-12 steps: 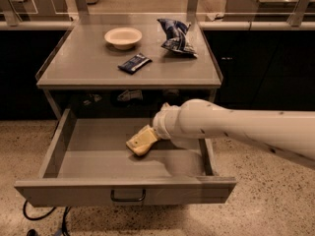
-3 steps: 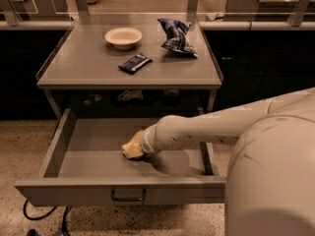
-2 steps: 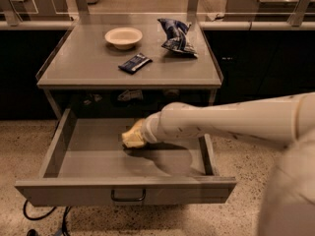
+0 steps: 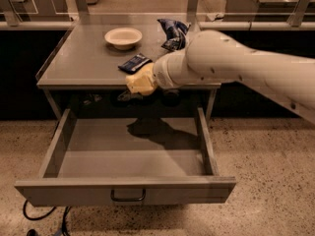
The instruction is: Pick sponge from top drawer and place on counter
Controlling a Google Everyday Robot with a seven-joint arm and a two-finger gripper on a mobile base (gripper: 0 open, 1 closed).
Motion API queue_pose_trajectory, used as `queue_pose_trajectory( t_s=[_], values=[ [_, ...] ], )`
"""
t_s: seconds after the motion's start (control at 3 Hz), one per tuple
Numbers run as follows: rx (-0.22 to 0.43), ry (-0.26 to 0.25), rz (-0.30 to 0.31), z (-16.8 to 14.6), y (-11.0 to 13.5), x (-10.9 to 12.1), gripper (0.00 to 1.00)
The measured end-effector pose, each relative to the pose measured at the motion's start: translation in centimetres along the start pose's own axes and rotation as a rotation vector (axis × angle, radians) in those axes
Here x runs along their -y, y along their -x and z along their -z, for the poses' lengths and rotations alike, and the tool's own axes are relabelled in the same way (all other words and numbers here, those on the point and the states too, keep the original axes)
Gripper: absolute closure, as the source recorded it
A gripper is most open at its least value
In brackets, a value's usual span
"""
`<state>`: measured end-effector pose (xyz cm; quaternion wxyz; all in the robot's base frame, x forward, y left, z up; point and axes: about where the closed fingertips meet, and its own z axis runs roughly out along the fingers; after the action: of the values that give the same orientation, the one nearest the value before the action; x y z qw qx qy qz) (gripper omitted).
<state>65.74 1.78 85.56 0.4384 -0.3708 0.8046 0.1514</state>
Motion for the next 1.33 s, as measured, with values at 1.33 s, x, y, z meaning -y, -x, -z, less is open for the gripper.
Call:
queue_pose_trajectory(
  t_s=[1.33],
  values=[
    [-0.066,-0.118,-0.126,-8.2,-0.8,12.6,1.0]
  ],
)
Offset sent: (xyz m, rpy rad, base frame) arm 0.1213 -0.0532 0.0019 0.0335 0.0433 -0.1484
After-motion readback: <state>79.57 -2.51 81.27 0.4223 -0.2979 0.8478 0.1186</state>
